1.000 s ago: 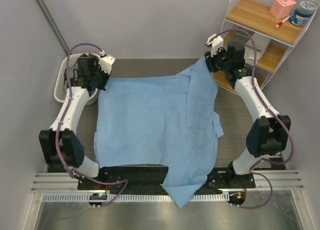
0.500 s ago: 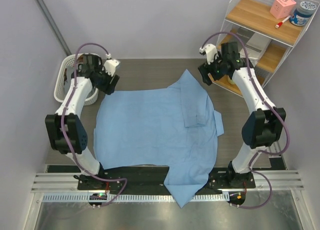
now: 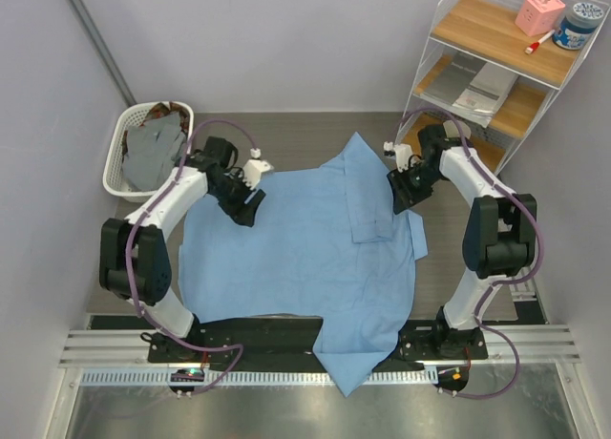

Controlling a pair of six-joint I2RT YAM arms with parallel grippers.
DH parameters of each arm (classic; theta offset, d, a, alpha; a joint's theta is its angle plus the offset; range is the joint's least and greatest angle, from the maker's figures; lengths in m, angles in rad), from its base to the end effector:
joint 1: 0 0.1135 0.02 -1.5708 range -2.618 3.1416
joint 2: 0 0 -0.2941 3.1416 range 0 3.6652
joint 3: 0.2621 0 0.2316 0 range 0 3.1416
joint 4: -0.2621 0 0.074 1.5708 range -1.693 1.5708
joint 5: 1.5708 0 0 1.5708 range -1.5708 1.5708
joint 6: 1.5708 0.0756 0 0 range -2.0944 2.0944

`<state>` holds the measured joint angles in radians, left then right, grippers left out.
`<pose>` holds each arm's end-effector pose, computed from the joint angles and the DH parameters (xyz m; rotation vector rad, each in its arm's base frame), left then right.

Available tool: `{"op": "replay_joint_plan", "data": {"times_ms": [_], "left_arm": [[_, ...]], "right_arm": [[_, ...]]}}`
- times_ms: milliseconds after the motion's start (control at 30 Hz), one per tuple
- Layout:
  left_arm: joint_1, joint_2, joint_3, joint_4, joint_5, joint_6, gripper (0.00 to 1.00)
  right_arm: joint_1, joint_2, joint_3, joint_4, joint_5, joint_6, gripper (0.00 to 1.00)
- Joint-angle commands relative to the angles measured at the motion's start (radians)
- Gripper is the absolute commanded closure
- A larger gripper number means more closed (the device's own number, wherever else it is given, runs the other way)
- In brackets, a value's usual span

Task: Fold and stack the long sleeve shirts
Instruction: Flatten the shirt out, then fold the shirt

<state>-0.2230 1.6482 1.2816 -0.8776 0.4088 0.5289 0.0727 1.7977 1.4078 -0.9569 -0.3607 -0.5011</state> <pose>0.3045 -0.0999 0.2468 1.0845 2.4946 -0.4887 0.3452 0.0519 0.2294 -0.8522 2.6846 0.4344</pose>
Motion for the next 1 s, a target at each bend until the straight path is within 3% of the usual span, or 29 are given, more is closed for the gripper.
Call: {"op": "replay_joint_plan", "data": {"times_ms": [0,67,233,600,667,767,800,833,967], "left_arm": [[-0.12,-0.007,0.096,0.065,0.103,-0.062,0.37],[-0.124,0.012,0.134,0.089,0.127,-0.137,0.36],[-0.124,-0.031,0.102,0.17,0.139,-0.162,0.29],[-0.124,-0.099,0.082,0.212,0.104,-0.182,0.26],[-0.122,-0.106,0.065,0.224,0.098,-0.178,0.26],[-0.124,-0.125,0.05,0.244,0.105,-0.171,0.26],[-0.124,-0.128,0.05,0.247,0.119,-0.171,0.27],[-0.124,-0.131,0.054,0.249,0.128,-0.17,0.27],[-0.141,-0.142,0.099,0.253,0.174,-0.185,0.27]], "right_arm": [[-0.004,-0.002,0.014,0.021,-0.135,0.096,0.52],[-0.002,0.015,-0.001,0.046,-0.138,0.145,0.48],[-0.004,0.043,-0.062,0.133,-0.146,0.271,0.41],[-0.004,0.106,-0.133,0.242,-0.161,0.374,0.37],[-0.002,0.112,-0.132,0.242,-0.196,0.381,0.44],[-0.004,0.086,-0.133,0.25,-0.269,0.391,0.73],[-0.002,0.074,-0.135,0.253,-0.302,0.406,0.89],[-0.004,0.051,-0.136,0.268,-0.332,0.421,0.95],[0.002,-0.089,-0.17,0.423,-0.495,0.619,0.99]]}}
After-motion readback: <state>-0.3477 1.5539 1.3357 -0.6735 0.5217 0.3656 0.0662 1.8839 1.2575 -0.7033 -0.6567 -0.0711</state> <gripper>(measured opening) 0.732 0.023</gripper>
